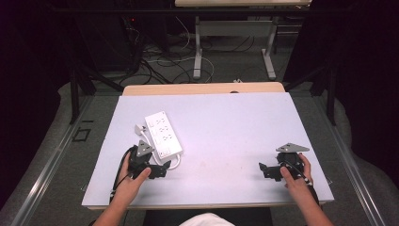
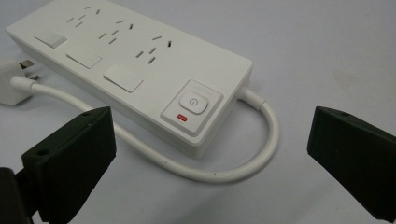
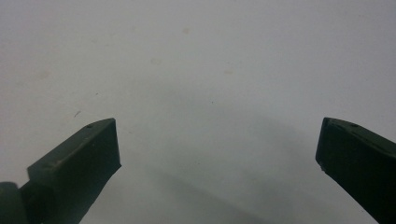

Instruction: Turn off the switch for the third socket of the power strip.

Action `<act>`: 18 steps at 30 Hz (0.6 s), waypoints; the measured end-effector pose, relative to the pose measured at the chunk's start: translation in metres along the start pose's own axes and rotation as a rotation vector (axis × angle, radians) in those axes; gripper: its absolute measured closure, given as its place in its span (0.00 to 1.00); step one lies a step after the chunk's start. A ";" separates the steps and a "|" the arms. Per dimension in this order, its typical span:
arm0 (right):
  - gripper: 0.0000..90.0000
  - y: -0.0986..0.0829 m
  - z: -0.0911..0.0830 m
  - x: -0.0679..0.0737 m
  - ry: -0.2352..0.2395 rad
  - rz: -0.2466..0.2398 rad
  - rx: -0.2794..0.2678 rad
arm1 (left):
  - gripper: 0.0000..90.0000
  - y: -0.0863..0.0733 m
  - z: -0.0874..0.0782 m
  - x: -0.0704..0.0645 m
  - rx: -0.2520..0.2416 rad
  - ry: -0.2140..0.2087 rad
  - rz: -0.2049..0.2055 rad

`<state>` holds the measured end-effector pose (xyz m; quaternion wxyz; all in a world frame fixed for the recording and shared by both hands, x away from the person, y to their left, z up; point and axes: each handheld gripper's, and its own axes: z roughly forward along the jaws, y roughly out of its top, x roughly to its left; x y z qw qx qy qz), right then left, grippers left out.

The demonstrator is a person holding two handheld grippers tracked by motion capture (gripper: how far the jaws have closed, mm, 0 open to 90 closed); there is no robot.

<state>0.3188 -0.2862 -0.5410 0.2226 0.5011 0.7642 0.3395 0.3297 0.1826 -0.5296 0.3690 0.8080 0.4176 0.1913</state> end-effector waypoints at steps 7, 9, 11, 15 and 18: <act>0.00 0.000 0.001 0.000 0.003 -0.002 -0.002 | 0.01 -0.003 0.002 -0.004 0.001 -0.002 0.014; 0.00 0.000 0.001 0.000 0.007 -0.004 -0.003 | 0.01 -0.004 0.004 -0.004 -0.008 -0.002 0.017; 0.00 0.000 0.001 0.000 0.006 -0.004 -0.002 | 0.01 -0.005 0.006 -0.004 -0.004 -0.006 0.017; 0.00 -0.001 0.002 0.001 0.009 0.001 0.004 | 0.01 -0.006 0.009 -0.005 0.003 -0.009 0.016; 0.00 -0.001 0.003 0.001 0.009 0.002 0.004 | 0.01 -0.006 0.009 -0.005 -0.004 -0.012 0.020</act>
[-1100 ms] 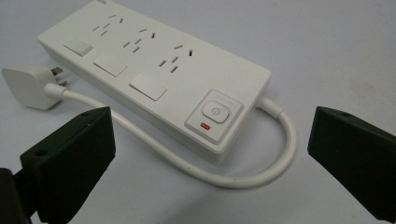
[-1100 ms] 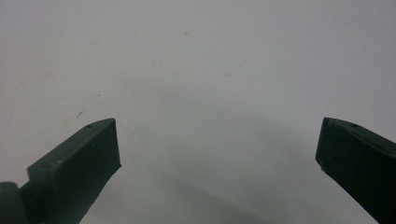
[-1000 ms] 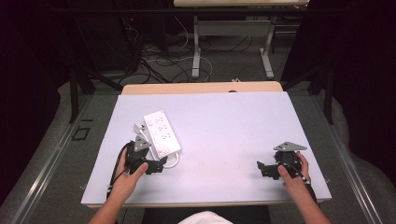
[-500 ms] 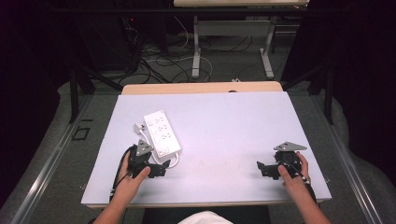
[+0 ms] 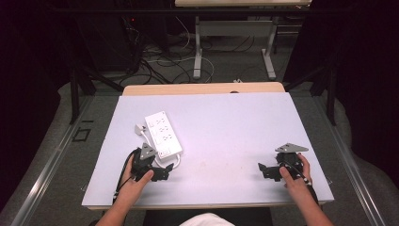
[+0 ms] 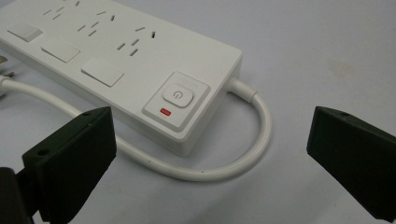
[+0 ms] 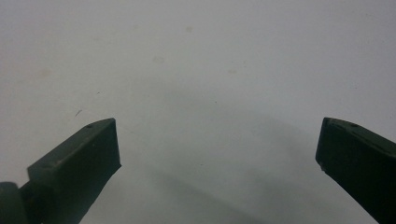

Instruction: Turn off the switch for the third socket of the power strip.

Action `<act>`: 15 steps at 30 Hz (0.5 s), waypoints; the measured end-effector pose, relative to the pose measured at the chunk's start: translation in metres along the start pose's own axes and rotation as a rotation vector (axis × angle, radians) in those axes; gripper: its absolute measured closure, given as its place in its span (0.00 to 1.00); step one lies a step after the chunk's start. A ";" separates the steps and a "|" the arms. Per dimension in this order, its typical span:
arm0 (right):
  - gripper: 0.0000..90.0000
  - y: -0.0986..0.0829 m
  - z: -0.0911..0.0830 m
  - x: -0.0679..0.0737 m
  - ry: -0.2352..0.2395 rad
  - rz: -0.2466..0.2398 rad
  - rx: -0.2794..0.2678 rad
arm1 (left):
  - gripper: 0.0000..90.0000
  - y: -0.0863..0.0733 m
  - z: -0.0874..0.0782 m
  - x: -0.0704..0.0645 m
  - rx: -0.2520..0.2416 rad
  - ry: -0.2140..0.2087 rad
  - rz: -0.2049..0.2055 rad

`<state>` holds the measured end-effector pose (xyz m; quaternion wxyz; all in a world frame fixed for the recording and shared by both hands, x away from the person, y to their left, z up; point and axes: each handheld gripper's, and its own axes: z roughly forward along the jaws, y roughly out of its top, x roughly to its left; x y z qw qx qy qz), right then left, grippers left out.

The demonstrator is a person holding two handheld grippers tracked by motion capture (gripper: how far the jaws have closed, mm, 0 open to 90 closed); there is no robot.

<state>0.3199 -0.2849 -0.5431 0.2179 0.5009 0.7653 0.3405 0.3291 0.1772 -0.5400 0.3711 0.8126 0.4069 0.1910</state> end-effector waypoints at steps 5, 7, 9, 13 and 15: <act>0.00 0.000 0.000 -0.001 -0.001 -0.004 0.000 | 0.01 -0.001 0.001 0.002 0.015 -0.013 -0.004; 0.00 0.000 0.000 -0.001 0.002 -0.003 0.000 | 0.02 -0.001 0.002 0.001 0.005 -0.006 -0.012; 0.00 0.000 0.000 -0.001 0.002 -0.003 -0.001 | 0.02 -0.001 0.002 0.002 0.011 -0.015 -0.011; 0.00 0.000 0.001 -0.002 0.000 0.001 0.000 | 0.02 -0.001 0.001 0.003 0.013 -0.014 -0.007; 0.00 0.000 0.001 -0.002 0.000 -0.001 -0.001 | 0.02 -0.001 0.001 0.003 0.014 -0.014 -0.006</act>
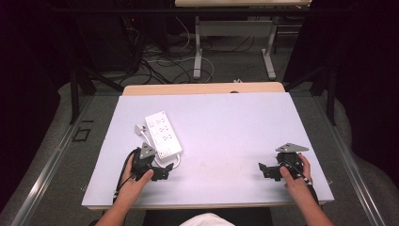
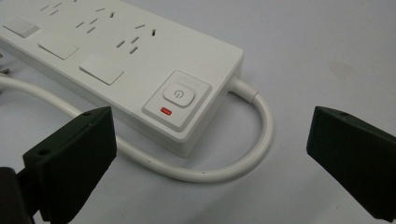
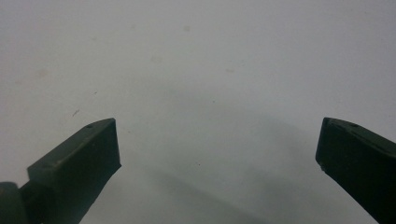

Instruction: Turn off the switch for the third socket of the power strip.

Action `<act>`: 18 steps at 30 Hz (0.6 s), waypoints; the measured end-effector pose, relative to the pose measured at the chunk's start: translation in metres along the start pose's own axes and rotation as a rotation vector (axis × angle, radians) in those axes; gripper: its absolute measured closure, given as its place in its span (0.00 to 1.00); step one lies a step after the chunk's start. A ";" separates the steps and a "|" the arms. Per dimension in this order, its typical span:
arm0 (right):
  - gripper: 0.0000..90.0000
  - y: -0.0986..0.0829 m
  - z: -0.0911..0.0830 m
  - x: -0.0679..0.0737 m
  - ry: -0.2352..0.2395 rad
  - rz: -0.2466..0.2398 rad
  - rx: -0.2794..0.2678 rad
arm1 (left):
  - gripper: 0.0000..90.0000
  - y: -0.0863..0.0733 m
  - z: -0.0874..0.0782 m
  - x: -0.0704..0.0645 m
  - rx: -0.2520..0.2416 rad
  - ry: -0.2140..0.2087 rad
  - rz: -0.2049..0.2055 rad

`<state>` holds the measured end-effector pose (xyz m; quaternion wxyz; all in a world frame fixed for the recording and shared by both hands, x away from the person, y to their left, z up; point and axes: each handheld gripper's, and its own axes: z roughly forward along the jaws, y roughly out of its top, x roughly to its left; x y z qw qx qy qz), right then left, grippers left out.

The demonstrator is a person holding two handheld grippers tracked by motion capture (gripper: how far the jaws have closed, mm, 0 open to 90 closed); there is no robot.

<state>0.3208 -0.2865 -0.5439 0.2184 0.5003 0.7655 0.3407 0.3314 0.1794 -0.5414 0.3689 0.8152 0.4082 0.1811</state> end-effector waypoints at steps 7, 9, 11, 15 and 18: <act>0.00 0.000 0.000 0.000 0.002 0.002 0.002 | 0.02 0.000 0.001 0.000 -0.009 0.006 -0.009; 0.00 0.000 0.000 0.000 -0.001 0.001 0.001 | 0.02 0.000 0.001 0.000 -0.008 0.007 -0.007; 0.00 0.000 0.000 0.000 -0.001 0.002 0.001 | 0.02 0.000 0.001 0.000 -0.009 0.007 -0.008; 0.00 0.000 0.000 0.000 0.000 0.002 0.002 | 0.02 0.000 0.001 0.000 -0.012 0.008 -0.011; 0.00 0.000 0.000 0.000 0.001 0.001 0.002 | 0.02 0.000 0.001 0.001 -0.012 0.009 -0.010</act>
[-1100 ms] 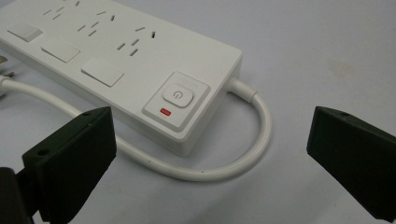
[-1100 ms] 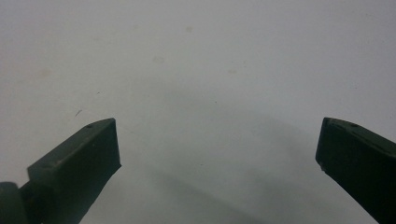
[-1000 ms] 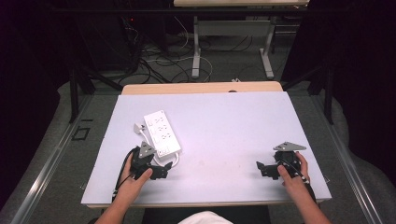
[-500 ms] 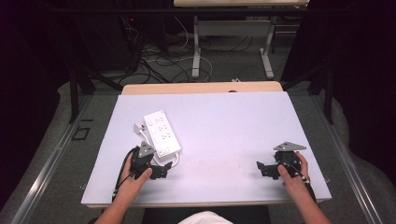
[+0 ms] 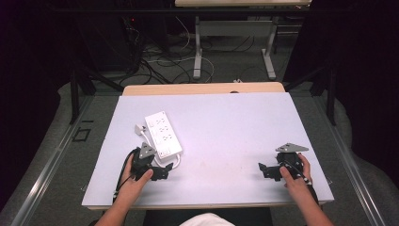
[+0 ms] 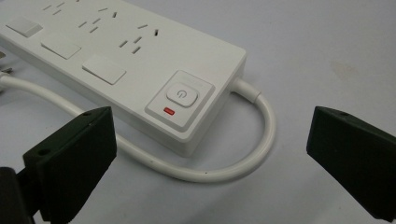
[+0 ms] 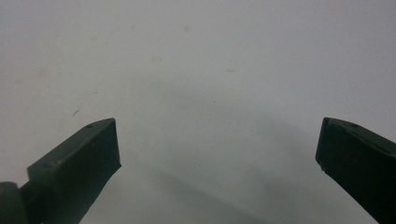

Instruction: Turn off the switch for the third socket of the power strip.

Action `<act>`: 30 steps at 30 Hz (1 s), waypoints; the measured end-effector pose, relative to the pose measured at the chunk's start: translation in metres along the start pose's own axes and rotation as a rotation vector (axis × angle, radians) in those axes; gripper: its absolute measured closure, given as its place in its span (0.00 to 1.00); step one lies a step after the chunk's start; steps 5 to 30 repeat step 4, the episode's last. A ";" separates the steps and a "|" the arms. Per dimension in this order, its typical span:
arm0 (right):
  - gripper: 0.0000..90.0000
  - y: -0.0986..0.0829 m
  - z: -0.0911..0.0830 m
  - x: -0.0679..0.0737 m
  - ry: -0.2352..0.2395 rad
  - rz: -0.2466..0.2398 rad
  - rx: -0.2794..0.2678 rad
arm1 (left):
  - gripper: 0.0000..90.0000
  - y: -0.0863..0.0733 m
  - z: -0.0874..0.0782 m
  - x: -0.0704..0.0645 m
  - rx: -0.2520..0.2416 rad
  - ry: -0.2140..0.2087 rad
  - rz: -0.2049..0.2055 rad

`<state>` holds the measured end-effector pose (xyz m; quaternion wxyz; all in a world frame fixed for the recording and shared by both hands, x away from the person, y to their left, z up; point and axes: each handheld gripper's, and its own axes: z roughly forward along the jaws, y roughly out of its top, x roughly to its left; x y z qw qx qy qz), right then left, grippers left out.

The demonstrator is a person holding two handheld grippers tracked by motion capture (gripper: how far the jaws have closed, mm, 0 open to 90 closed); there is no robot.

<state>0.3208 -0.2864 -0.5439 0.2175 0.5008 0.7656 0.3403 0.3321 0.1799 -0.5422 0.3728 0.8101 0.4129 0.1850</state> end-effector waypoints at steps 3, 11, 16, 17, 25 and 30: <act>0.00 0.000 0.000 0.000 0.000 0.003 0.001 | 0.02 0.000 -0.001 0.001 0.010 -0.004 0.003; 0.00 0.000 0.000 -0.001 0.000 0.001 -0.001 | 0.02 0.000 0.000 0.001 -0.001 0.002 -0.006; 0.00 0.000 0.000 -0.001 0.000 0.001 -0.001 | 0.02 0.000 0.000 0.001 -0.001 0.002 -0.006; 0.00 0.000 0.000 -0.001 0.000 0.001 -0.001 | 0.02 0.000 0.000 0.001 -0.001 0.002 -0.006; 0.00 0.000 0.000 -0.001 0.000 0.001 -0.001 | 0.02 0.000 0.000 0.001 -0.001 0.002 -0.006; 0.00 0.000 0.000 -0.001 0.000 0.001 -0.001 | 0.02 0.000 0.000 0.001 -0.001 0.002 -0.006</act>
